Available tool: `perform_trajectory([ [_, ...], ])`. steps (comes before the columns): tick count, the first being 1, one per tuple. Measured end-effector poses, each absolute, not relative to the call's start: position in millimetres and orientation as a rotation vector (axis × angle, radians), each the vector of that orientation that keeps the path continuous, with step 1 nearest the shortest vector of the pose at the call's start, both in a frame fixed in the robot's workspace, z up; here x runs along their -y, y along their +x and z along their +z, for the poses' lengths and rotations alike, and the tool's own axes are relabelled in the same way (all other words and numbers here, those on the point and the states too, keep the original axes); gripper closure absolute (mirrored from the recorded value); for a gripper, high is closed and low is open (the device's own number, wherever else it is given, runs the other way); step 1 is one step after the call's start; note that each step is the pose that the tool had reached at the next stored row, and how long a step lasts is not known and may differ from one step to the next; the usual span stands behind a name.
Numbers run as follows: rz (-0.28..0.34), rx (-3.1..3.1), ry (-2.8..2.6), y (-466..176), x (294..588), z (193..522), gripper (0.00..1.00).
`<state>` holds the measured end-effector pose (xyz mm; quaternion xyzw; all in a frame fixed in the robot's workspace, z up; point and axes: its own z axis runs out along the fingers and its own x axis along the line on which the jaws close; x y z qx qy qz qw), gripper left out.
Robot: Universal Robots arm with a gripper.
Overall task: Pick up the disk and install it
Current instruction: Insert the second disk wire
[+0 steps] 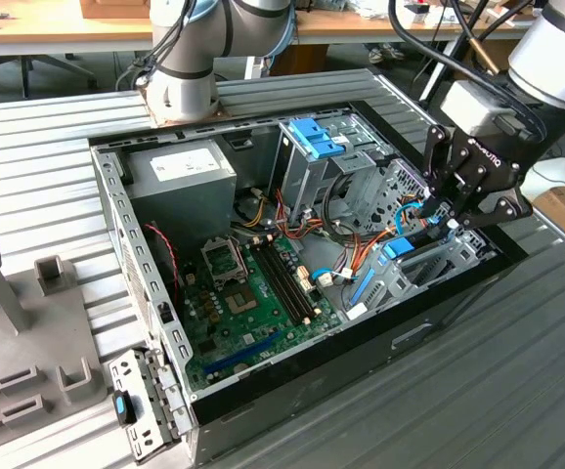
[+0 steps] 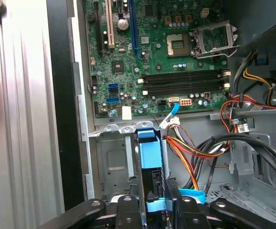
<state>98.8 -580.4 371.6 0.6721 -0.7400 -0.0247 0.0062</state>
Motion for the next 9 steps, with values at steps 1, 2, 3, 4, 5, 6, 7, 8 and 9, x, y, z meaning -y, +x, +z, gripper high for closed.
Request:
perform_trajectory([
  [1,-0.078,2.316,2.103,98.8,580.5,371.4,0.65],
  [2,-0.081,2.316,2.104,99.0,581.3,370.4,0.65],
  [3,-0.083,2.317,2.105,99.2,581.7,369.7,0.65],
  [4,-0.091,2.318,2.105,99.3,582.6,368.0,0.65],
  [5,-0.095,2.319,2.105,99.3,582.8,367.4,0.65],
  [6,-0.095,2.319,2.105,99.3,582.8,367.4,0.65],
  [7,-0.096,2.319,2.106,99.4,582.8,367.3,0.65],
  [8,-0.097,2.319,2.106,99.4,582.8,367.2,0.65],
  [9,-0.097,2.319,2.106,99.4,582.8,367.1,0.65],
])
